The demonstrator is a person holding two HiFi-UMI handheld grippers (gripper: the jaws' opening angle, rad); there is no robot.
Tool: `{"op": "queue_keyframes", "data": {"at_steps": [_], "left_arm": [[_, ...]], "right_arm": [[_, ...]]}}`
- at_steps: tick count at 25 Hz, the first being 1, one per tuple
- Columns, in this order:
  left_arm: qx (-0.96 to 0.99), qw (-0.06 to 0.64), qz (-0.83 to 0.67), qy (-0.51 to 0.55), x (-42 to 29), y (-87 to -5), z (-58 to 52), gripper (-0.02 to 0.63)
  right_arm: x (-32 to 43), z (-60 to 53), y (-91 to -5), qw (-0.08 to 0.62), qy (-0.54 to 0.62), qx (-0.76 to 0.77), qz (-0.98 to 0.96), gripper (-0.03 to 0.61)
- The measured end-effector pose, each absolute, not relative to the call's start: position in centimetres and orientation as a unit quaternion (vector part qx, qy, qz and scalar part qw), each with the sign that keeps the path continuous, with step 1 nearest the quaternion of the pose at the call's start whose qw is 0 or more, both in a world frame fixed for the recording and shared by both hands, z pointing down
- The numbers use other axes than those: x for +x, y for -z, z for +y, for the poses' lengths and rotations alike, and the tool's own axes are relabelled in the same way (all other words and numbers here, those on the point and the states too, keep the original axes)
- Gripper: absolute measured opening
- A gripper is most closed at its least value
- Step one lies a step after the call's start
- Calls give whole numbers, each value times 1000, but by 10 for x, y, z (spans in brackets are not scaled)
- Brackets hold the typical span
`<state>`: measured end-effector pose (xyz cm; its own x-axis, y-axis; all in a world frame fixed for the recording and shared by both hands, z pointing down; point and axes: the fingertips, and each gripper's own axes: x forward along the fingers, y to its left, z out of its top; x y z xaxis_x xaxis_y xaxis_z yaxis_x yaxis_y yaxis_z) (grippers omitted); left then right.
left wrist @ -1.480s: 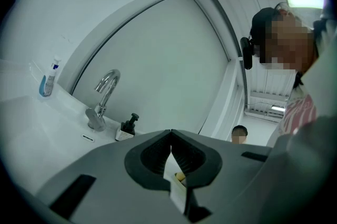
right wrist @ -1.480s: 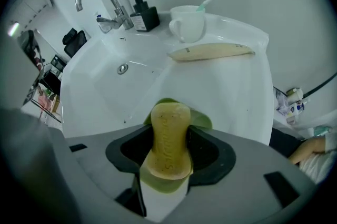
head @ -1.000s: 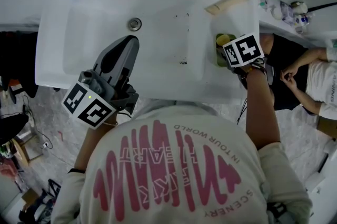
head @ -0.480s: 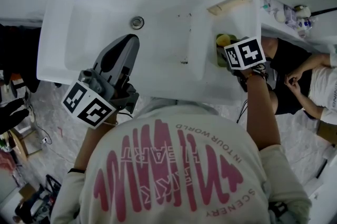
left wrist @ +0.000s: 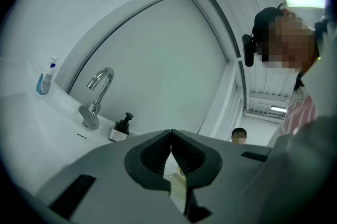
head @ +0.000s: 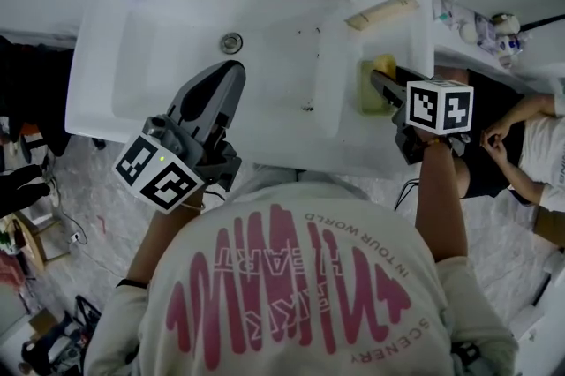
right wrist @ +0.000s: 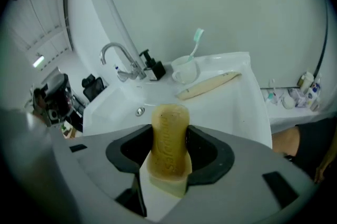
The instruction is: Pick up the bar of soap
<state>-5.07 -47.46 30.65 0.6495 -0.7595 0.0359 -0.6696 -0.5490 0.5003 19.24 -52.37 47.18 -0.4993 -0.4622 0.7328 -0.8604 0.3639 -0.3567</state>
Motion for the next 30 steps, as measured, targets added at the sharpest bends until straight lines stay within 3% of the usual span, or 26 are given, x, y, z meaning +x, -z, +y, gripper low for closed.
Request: {"op": "queue_keyframes", "data": {"at_steps": [8,13,19,30], "left_arm": [[886,233,-390,89,-17,-301,-466,9],[895,226,-373,92,5,-292,-461,9],[904,222,-354,93,26,-285,-449,9],[904,233,-350,75,43,-302,-424,9]], "right_arm": [[202,-512,-387,-24,-370,387,-845,206],[193,-487,-328,-117,-306,347,-879,206],[180,-450,-296,-177,-295,297,-891,206],[181,-412,-305,-168,-281,276,-904,206]]}}
